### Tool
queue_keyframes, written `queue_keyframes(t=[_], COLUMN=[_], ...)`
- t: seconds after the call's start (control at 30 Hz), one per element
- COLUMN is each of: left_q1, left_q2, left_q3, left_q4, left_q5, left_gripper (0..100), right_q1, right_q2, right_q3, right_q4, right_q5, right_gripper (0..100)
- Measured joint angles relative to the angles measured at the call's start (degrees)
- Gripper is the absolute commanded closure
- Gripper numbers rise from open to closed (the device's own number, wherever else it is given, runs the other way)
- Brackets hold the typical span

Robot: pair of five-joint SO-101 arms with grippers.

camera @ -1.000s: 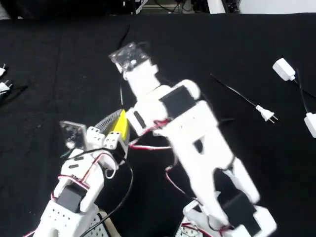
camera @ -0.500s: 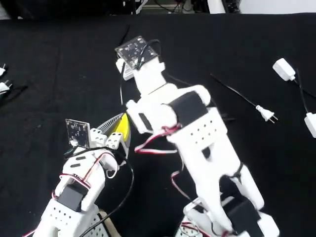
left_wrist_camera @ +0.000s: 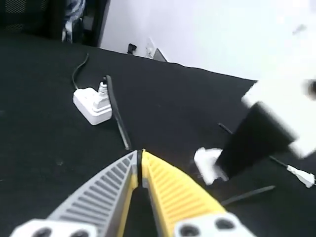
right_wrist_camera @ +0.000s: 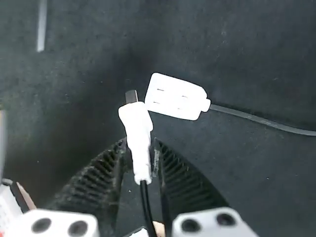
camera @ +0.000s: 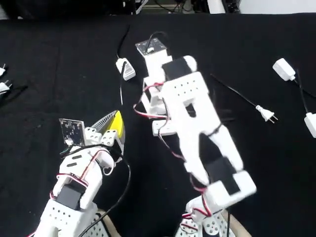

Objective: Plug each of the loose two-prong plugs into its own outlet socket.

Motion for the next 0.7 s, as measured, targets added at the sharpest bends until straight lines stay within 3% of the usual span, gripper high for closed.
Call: queue_keyframes(t=[0.3, 0.7], left_q1=[-2.2, -2.2], left_q2=[0.0, 0.0], left_q3=[0.0, 0.0], left_q4=[0.0, 0.0], left_q5=[0.0, 0.0], left_gripper=[97, 97], right_q1=[0.0, 2.7], right_q2=[21.1, 21.5], right_q3=[-11.3, -11.7], right_q4=[2.2, 2.2], right_q5=[-4.6, -6.1], right_gripper=[98.6, 98.6])
